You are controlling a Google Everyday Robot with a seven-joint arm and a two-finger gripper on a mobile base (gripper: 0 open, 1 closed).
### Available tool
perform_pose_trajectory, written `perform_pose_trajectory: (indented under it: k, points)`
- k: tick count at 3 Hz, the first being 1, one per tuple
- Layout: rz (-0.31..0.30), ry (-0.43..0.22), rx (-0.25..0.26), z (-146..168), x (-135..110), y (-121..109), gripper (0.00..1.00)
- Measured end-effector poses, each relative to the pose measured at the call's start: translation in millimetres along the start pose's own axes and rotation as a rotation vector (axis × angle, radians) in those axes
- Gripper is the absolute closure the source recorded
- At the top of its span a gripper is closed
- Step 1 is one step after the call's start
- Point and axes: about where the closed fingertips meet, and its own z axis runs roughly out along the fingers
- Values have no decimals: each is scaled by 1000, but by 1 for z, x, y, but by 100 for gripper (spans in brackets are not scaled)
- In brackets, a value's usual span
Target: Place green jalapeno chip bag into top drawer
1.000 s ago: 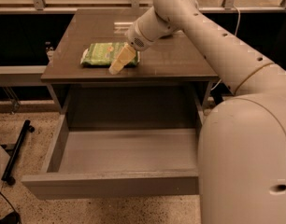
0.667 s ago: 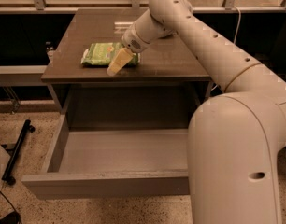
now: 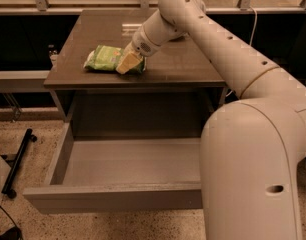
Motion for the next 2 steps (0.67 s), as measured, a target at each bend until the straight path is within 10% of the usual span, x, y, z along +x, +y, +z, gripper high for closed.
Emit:
perform_pose_trajectory:
  k: [2]
  points:
    - [-23, -16, 16, -17, -5, 14, 98]
